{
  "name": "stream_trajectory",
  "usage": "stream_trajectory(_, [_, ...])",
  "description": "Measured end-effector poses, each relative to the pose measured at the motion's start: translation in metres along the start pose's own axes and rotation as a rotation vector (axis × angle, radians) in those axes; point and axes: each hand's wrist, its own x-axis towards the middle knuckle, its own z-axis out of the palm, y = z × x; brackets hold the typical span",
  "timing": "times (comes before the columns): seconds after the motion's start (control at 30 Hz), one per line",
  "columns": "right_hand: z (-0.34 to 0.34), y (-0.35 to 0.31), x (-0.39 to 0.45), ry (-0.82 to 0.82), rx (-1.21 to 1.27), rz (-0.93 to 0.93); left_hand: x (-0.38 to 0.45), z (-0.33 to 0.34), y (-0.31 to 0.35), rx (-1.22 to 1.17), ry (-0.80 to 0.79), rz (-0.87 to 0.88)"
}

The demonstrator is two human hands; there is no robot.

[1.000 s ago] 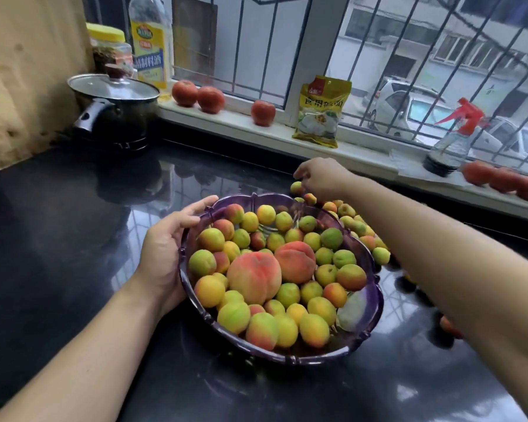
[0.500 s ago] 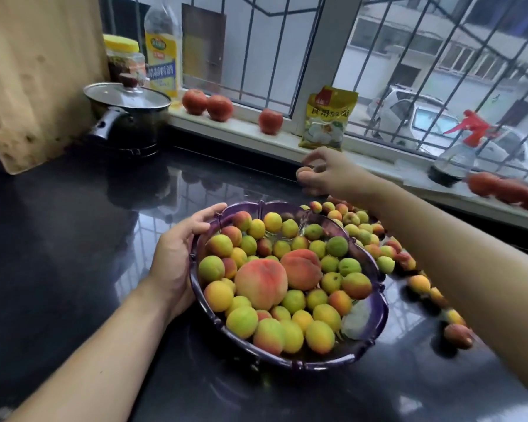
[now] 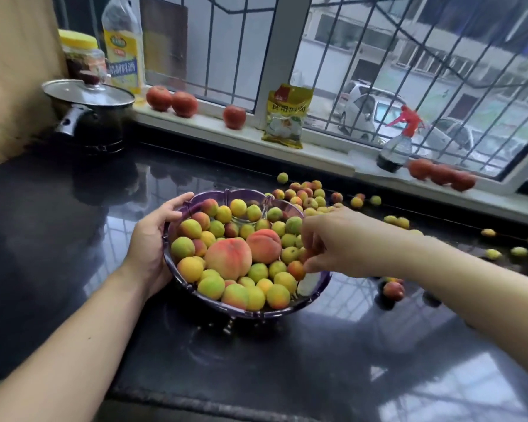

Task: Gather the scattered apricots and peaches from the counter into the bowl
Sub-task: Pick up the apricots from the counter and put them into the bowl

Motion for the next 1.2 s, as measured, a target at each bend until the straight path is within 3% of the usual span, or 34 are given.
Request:
stream_trajectory(0.17, [0.011, -0.018, 0.0, -0.06, -0.119, -0.014, -0.001, -0.002, -0.001, -0.014, -0.008, 0.005])
stream_trajectory(0.3, [0.023, -0.022, -0.001, -0.014, -0.153, -0.03, -0.001, -0.002, -0.001, -0.021, -0.011, 0.005])
stream_trajectory(0.43, [0.027, -0.018, -0.003, 0.025, -0.107, -0.009, -0.002, -0.002, -0.002, -0.019, -0.021, 0.011])
stream_trajectory(0.5, [0.026, -0.012, -0.008, 0.054, 0.054, 0.046, -0.003, -0.001, -0.003, -0.002, -0.024, 0.022])
stream_trajectory(0.57, [0.029, 0.002, -0.019, 0.273, 0.352, 0.154, -0.005, 0.0, -0.005, 0.037, -0.017, 0.049])
stream_trajectory(0.63, [0.043, 0.018, -0.033, 0.658, 0.603, 0.32, -0.007, 0.001, -0.006, 0.082, -0.009, 0.082])
stream_trajectory(0.67, [0.057, 0.026, -0.041, 0.816, 0.667, 0.422, -0.009, 0.001, -0.007, 0.098, -0.013, 0.096])
stream_trajectory(0.73, [0.09, 0.037, -0.053, 0.954, 0.632, 0.615, -0.011, 0.001, -0.008, 0.101, -0.023, 0.111])
stream_trajectory(0.83, [0.141, 0.046, -0.062, 0.938, 0.491, 0.819, -0.012, 0.002, -0.009, 0.092, -0.021, 0.124])
stream_trajectory(0.93, [0.168, 0.053, -0.067, 0.903, 0.516, 0.953, -0.013, 0.002, -0.01, 0.084, -0.012, 0.132])
stream_trajectory(1.1, [0.165, 0.058, -0.061, 0.629, 0.498, 1.003, -0.013, 0.004, -0.01, 0.093, -0.006, 0.119])
stream_trajectory(1.2, [0.163, 0.061, -0.057, 0.593, 0.444, 1.016, -0.013, 0.003, -0.009, 0.101, 0.001, 0.111])
